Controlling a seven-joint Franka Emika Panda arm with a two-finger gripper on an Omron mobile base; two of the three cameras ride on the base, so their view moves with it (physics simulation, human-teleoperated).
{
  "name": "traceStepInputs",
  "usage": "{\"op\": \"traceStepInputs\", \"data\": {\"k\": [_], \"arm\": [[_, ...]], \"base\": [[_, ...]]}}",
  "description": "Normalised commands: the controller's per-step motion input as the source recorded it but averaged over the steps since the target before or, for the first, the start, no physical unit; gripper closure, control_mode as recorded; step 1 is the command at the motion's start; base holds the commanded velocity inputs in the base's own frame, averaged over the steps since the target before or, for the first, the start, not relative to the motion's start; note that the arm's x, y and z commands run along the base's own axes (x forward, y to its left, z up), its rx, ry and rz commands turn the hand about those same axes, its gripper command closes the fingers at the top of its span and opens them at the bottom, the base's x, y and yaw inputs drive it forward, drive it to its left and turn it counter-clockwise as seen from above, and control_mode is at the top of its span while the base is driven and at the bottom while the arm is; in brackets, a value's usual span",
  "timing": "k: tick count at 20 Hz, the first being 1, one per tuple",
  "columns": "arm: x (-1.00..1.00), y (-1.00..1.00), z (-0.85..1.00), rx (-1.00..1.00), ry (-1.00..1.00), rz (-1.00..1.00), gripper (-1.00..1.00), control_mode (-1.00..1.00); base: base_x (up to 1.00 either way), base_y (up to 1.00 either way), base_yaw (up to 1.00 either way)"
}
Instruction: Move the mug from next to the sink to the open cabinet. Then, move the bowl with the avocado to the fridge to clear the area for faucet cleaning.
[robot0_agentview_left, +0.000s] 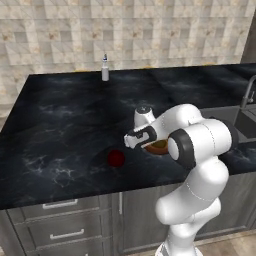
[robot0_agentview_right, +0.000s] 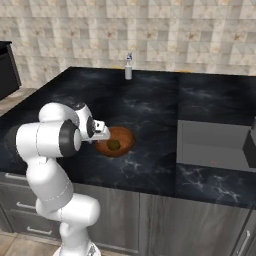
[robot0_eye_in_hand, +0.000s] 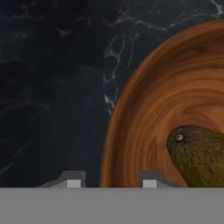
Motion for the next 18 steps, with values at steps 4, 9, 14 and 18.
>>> {"op": "traceStepInputs", "data": {"k": [4,9,14,18], "arm": [[-0.07,0.07,0.04,-0.04,-0.04,0.0,1.0,-1.0],[-0.47,0.29,0.64,-0.23,-0.2,0.11,1.0,-1.0],[-0.68,0.23,0.99,-0.27,-0.29,0.21,1.0,-1.0],[-0.6,0.16,1.0,-0.23,-0.25,0.21,1.0,-1.0]], "base": [[0.0,0.0,0.0],[0.0,0.0,0.0],[0.0,0.0,0.0],[0.0,0.0,0.0]]}}
